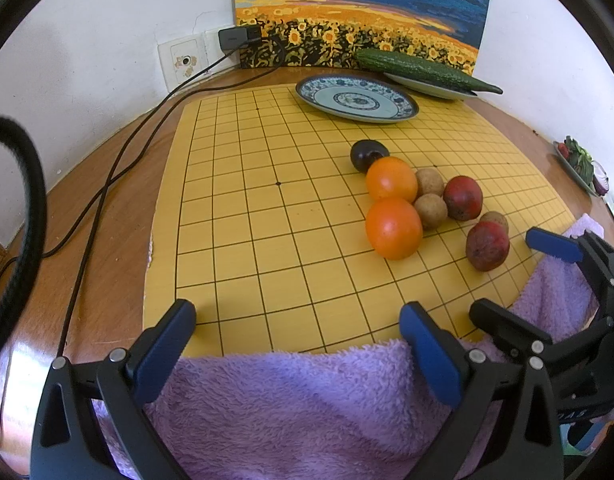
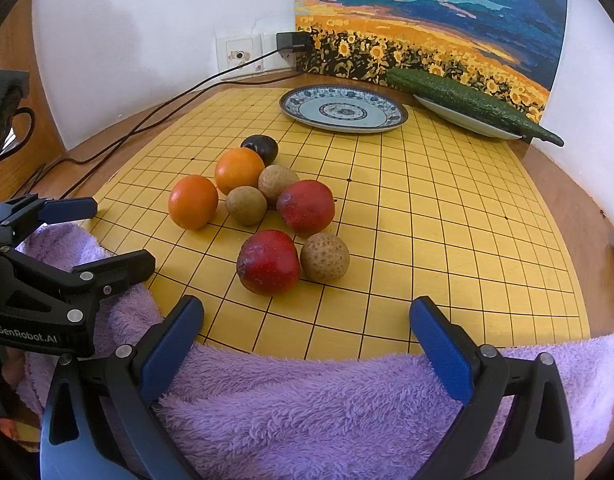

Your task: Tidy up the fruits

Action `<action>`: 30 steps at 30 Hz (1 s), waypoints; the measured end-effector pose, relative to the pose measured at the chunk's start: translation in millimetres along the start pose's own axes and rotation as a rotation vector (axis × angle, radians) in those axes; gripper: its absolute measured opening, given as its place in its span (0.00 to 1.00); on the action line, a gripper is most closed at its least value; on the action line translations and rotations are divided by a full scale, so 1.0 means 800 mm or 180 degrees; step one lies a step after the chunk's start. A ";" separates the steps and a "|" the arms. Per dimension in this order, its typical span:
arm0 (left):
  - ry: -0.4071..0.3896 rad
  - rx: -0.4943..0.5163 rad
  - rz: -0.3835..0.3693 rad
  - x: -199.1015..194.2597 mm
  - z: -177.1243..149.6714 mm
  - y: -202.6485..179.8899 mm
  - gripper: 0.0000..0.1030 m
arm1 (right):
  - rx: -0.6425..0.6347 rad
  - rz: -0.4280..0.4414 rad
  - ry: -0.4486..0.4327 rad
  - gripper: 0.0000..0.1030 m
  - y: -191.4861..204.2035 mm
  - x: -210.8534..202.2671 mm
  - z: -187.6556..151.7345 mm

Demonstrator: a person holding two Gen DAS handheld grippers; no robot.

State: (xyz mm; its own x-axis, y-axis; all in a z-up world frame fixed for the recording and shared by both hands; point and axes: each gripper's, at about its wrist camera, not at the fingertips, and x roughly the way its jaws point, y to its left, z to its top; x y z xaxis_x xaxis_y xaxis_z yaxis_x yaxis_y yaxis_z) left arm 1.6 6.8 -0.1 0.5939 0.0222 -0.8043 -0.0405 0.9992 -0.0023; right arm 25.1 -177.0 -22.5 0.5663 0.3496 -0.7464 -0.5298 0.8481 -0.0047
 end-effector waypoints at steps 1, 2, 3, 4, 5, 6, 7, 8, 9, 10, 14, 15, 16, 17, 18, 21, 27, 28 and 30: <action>0.0000 0.0000 0.0000 0.000 0.000 0.000 1.00 | -0.0022 0.0010 0.0025 1.00 0.000 0.001 0.002; 0.0000 0.0000 0.0001 0.000 0.000 0.000 1.00 | -0.0046 0.0045 0.0065 1.00 -0.001 0.003 0.005; 0.0000 0.0001 0.0001 0.000 0.000 0.000 1.00 | -0.0088 0.0075 0.0118 1.00 -0.002 0.004 0.008; 0.0000 0.0000 0.0001 0.000 0.000 0.000 1.00 | -0.0104 0.0090 0.0169 1.00 -0.002 0.006 0.010; 0.0000 0.0000 0.0001 0.000 0.000 0.000 1.00 | -0.0118 0.0094 0.0200 0.99 -0.003 0.006 0.012; -0.0001 0.0000 0.0001 0.000 0.000 0.000 1.00 | -0.0147 0.0121 0.0215 0.97 -0.003 0.006 0.013; 0.0000 0.0000 0.0002 0.000 0.000 0.000 1.00 | -0.0200 0.0168 0.0193 0.90 -0.002 0.003 0.012; 0.0000 -0.0001 0.0002 0.000 0.000 0.000 1.00 | -0.0251 0.0187 0.0169 0.87 0.000 0.000 0.011; 0.0000 -0.0003 0.0008 0.000 0.000 0.000 1.00 | -0.0356 0.0168 0.0128 0.86 0.003 -0.004 0.009; 0.0000 -0.0003 0.0016 -0.001 0.000 0.000 1.00 | -0.0445 0.0128 0.0100 0.85 0.006 -0.008 0.008; -0.0001 -0.0003 0.0021 -0.002 -0.001 0.000 1.00 | -0.0755 0.0095 -0.0086 0.83 0.010 -0.024 0.003; -0.0001 -0.0002 0.0021 -0.002 -0.001 0.001 1.00 | -0.0760 0.0131 -0.0091 0.82 0.007 -0.026 0.004; -0.0001 -0.0002 0.0021 -0.001 -0.001 0.000 1.00 | -0.0741 0.0201 -0.0106 0.77 0.002 -0.028 0.005; -0.0001 -0.0002 0.0022 -0.001 -0.001 0.000 1.00 | -0.0706 0.0272 -0.0131 0.72 -0.004 -0.031 0.005; -0.0001 -0.0002 0.0021 -0.002 -0.001 0.001 1.00 | -0.0659 0.0370 -0.0155 0.70 -0.012 -0.033 0.008; -0.0001 0.0002 0.0018 -0.002 -0.001 0.000 1.00 | -0.0576 0.0588 -0.0192 0.60 -0.033 -0.033 0.018; 0.0116 0.0065 -0.0026 -0.003 0.003 0.001 0.99 | -0.0738 0.0931 -0.0081 0.51 -0.051 -0.013 0.034; 0.0161 0.0070 -0.0022 -0.003 0.005 0.001 0.98 | -0.0799 0.0973 -0.0103 0.51 -0.052 -0.011 0.037; 0.0271 0.0021 -0.0048 -0.005 0.010 0.004 0.92 | -0.0814 0.1038 -0.0101 0.51 -0.055 -0.008 0.039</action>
State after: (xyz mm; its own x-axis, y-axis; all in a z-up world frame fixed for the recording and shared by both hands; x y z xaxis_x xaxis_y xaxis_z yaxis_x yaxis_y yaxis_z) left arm 5.8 10.0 8.1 0.5238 0.0046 -0.8518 -0.0268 0.9996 -0.0110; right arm 64.9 -204.3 3.5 0.3598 0.5992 -0.7152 -0.8222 0.5660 0.0605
